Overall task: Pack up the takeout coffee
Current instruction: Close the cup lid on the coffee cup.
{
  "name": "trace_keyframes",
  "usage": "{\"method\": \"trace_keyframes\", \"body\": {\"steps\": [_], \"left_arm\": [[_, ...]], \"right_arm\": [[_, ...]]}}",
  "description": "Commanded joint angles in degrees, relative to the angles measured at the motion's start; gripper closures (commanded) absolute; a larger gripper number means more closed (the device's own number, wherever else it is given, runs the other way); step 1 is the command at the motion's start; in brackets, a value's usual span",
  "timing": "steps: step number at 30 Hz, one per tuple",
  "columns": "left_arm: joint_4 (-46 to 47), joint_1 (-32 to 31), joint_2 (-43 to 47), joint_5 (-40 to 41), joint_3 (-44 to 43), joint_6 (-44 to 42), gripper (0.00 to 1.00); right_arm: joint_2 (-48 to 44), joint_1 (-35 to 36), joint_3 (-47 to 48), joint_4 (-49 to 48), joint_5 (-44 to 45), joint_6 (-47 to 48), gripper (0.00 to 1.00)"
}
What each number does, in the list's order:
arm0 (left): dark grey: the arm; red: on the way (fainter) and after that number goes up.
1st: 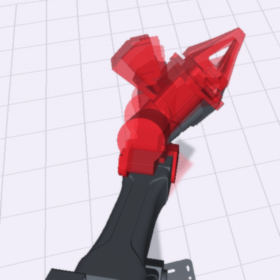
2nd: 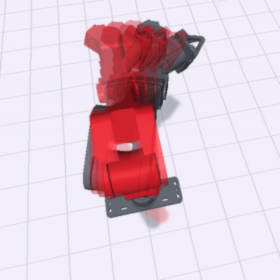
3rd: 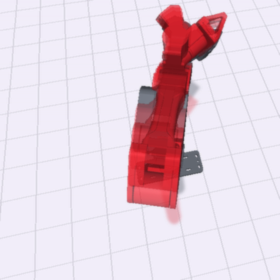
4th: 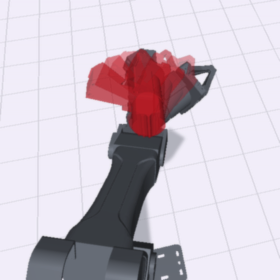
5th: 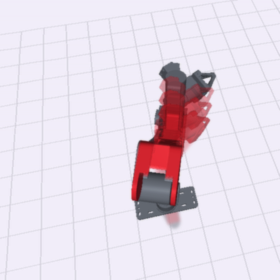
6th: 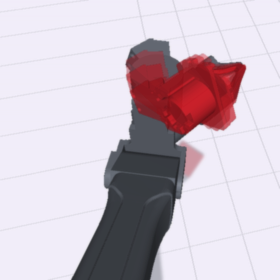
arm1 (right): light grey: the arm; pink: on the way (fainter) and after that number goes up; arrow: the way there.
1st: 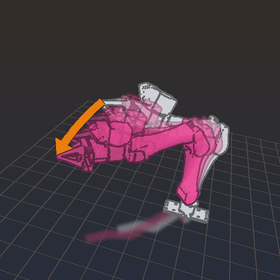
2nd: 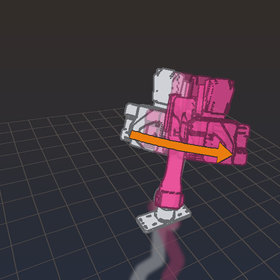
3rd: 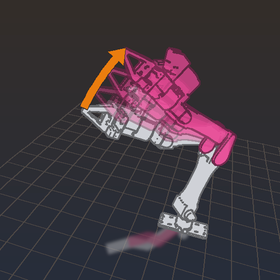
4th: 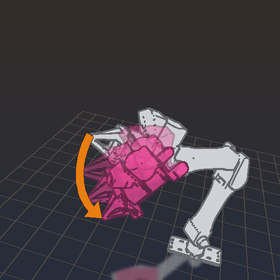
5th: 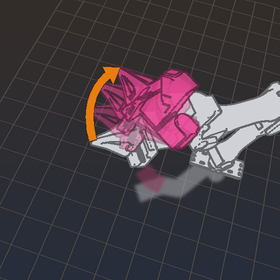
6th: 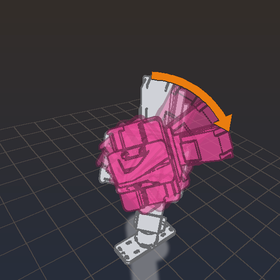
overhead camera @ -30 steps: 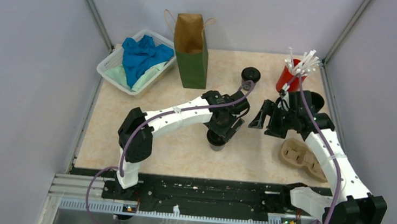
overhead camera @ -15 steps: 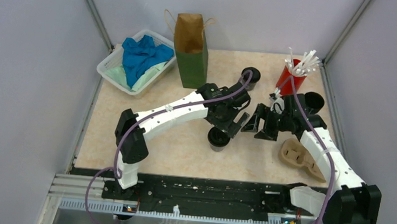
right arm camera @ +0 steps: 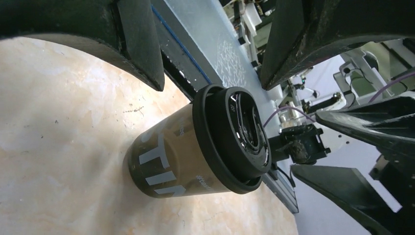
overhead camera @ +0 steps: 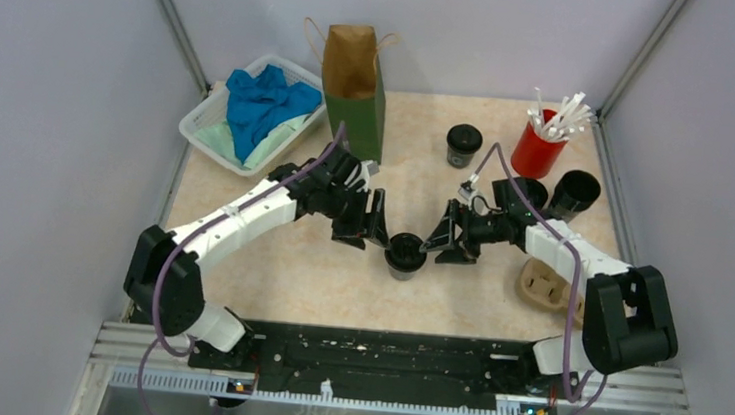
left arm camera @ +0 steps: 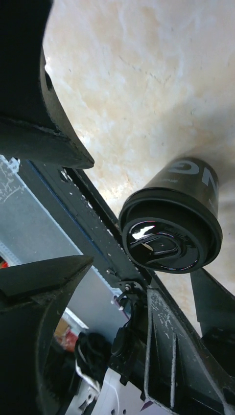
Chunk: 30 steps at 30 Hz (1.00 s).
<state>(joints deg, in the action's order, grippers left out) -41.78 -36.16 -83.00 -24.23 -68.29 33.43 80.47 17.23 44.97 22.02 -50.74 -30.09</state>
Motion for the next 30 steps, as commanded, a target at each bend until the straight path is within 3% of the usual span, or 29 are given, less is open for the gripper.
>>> {"method": "trace_keyframes", "body": {"steps": [1, 9, 15, 21, 30], "left_arm": [[8.15, 0.92, -3.30, -9.15, 1.81, 3.76, 0.31], [9.87, 0.95, -4.68, -6.39, 4.13, 2.55, 0.44], [17.91, 0.97, -4.83, -10.39, 7.61, 5.34, 0.38], [19.15, 0.90, -7.13, -10.93, 7.93, 4.83, 0.39], [21.93, 0.35, -9.01, -11.99, 9.42, 5.54, 0.42]], "right_arm": [[1.38, 1.12, 0.97, -3.93, -2.07, 1.37, 0.29], [2.82, 2.04, 1.77, -3.74, -0.79, 1.58, 0.42], [4.38, 3.16, 3.10, -3.92, -0.25, 1.34, 0.46], [5.07, 3.81, 3.64, -4.58, 0.30, 0.16, 0.55], [5.64, 4.34, 2.82, -5.41, 0.56, -0.60, 0.56]]}}
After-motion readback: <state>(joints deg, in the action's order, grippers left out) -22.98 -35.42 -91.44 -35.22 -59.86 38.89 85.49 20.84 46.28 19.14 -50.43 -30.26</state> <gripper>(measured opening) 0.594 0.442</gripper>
